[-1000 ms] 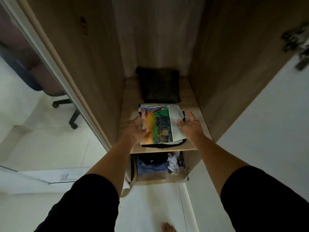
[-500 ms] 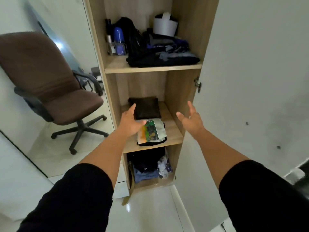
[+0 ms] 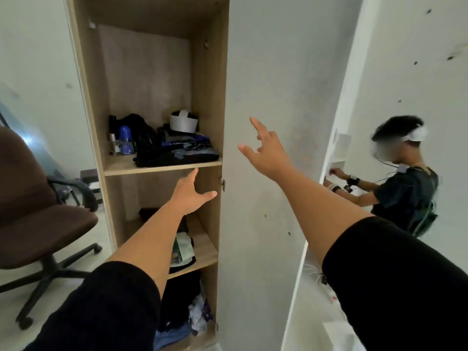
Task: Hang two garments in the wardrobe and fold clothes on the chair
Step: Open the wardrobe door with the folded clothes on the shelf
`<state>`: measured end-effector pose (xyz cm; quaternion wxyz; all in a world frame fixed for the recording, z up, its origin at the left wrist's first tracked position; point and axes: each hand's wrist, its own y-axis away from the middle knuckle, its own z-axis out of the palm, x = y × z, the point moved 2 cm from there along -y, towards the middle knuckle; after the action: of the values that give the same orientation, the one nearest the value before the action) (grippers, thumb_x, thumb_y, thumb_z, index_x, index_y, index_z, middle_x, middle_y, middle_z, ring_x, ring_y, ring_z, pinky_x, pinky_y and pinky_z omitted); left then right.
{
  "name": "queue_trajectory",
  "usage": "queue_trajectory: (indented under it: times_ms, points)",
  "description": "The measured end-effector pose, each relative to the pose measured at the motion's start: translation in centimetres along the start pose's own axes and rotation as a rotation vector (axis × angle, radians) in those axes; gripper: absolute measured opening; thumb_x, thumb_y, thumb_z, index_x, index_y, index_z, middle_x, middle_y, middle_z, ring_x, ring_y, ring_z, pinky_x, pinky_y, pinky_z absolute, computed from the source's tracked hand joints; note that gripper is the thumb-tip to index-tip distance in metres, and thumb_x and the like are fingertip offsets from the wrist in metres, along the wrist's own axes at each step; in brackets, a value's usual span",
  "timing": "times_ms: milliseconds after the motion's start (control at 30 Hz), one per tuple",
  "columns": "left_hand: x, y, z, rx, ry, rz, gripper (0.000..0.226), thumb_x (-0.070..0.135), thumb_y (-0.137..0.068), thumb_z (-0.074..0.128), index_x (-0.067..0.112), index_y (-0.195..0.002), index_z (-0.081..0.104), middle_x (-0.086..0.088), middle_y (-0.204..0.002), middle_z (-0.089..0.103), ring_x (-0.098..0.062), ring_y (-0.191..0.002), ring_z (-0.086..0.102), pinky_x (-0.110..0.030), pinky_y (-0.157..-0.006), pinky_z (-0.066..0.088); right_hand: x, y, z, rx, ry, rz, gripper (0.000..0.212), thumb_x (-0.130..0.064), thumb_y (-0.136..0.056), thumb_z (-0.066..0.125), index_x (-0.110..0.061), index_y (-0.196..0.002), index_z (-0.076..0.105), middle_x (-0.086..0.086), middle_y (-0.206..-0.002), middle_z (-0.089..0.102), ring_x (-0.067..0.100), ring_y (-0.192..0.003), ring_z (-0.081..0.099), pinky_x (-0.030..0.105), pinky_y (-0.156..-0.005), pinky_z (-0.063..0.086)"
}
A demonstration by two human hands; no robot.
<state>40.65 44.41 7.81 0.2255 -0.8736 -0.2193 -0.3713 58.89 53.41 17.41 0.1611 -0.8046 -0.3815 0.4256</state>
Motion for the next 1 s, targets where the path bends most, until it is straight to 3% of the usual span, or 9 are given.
queue_trajectory:
  times_ms: [167, 300, 400, 533, 733, 867, 1000]
  points:
    - [6.9, 1.3, 6.4, -0.116, 0.078, 0.107, 0.101, 0.049, -0.072, 0.074, 0.023, -0.150, 0.014, 0.004, -0.149, 0.027, -0.020, -0.138, 0.029, -0.037, -0.111, 0.031, -0.2, 1.0, -7.7, 0.090, 0.248, -0.170, 0.064, -0.042, -0.090, 0.055, -0.037, -0.146, 0.025, 0.009, -0.134, 0.038, 0.024, -0.117, 0.047, 0.037, -0.101, 0.039]
    - [11.7, 2.6, 11.3, -0.164, 0.067, 0.100, 0.117, 0.058, -0.069, 0.072, 0.031, -0.149, -0.009, -0.001, -0.159, -0.003, -0.022, -0.146, 0.007, -0.039, -0.115, 0.020, 1.3, 2.0, -12.4, 0.301, 0.559, -0.231, 0.059, -0.040, -0.089, 0.057, -0.032, -0.143, 0.034, 0.005, -0.136, 0.040, 0.023, -0.123, 0.041, 0.041, -0.096, 0.040]
    - [14.5, 3.5, 14.1, -0.125, 0.088, 0.129, 0.125, 0.061, -0.065, 0.073, 0.038, -0.145, -0.021, 0.001, -0.157, -0.016, -0.022, -0.147, -0.002, -0.042, -0.115, 0.019, 3.0, 2.2, -15.2, 0.371, 0.649, -0.160, 0.065, -0.039, -0.089, 0.056, -0.027, -0.146, 0.028, 0.004, -0.150, 0.028, 0.024, -0.135, 0.029, 0.042, -0.099, 0.035]
    - [16.6, 3.8, 16.3, -0.032, 0.091, 0.163, 0.124, 0.058, -0.069, 0.072, 0.038, -0.141, -0.027, -0.002, -0.157, -0.020, -0.024, -0.147, -0.005, -0.050, -0.116, 0.017, 5.3, 2.2, -16.6, 0.223, 0.580, -0.003, 0.075, -0.043, -0.092, 0.052, -0.021, -0.151, 0.012, -0.001, -0.156, 0.017, 0.022, -0.142, 0.019, 0.042, -0.106, 0.030]
    - [16.8, 3.3, 17.0, 0.057, -0.073, 0.196, 0.113, 0.059, -0.077, 0.063, 0.036, -0.141, -0.028, -0.005, -0.158, -0.013, -0.029, -0.146, 0.006, -0.057, -0.111, 0.019, 6.4, 2.5, -15.1, 0.120, 0.480, -0.030, 0.085, -0.037, -0.090, 0.059, -0.037, -0.149, -0.002, -0.003, -0.154, 0.026, 0.024, -0.140, 0.025, 0.049, -0.107, 0.033]
    - [17.3, 3.7, 16.5, 0.048, -0.210, 0.277, 0.104, 0.053, -0.085, 0.057, 0.035, -0.141, -0.028, -0.004, -0.158, -0.014, -0.027, -0.146, 0.005, -0.058, -0.112, 0.018, 5.9, 2.6, -14.2, 0.108, 0.385, 0.029, 0.090, -0.027, -0.090, 0.061, -0.040, -0.147, -0.008, 0.006, -0.135, 0.048, 0.026, -0.130, 0.038, 0.050, -0.103, 0.036]
    - [17.5, 4.3, 15.9, 0.055, -0.268, 0.353, 0.098, 0.044, -0.088, 0.054, 0.033, -0.142, -0.027, 0.000, -0.158, -0.010, -0.022, -0.147, 0.000, -0.058, -0.111, 0.019, 4.8, 3.0, -13.7, 0.123, 0.342, 0.023, 0.085, -0.022, -0.092, 0.058, -0.039, -0.148, -0.005, 0.006, -0.111, 0.057, 0.027, -0.108, 0.054, 0.047, -0.097, 0.042]
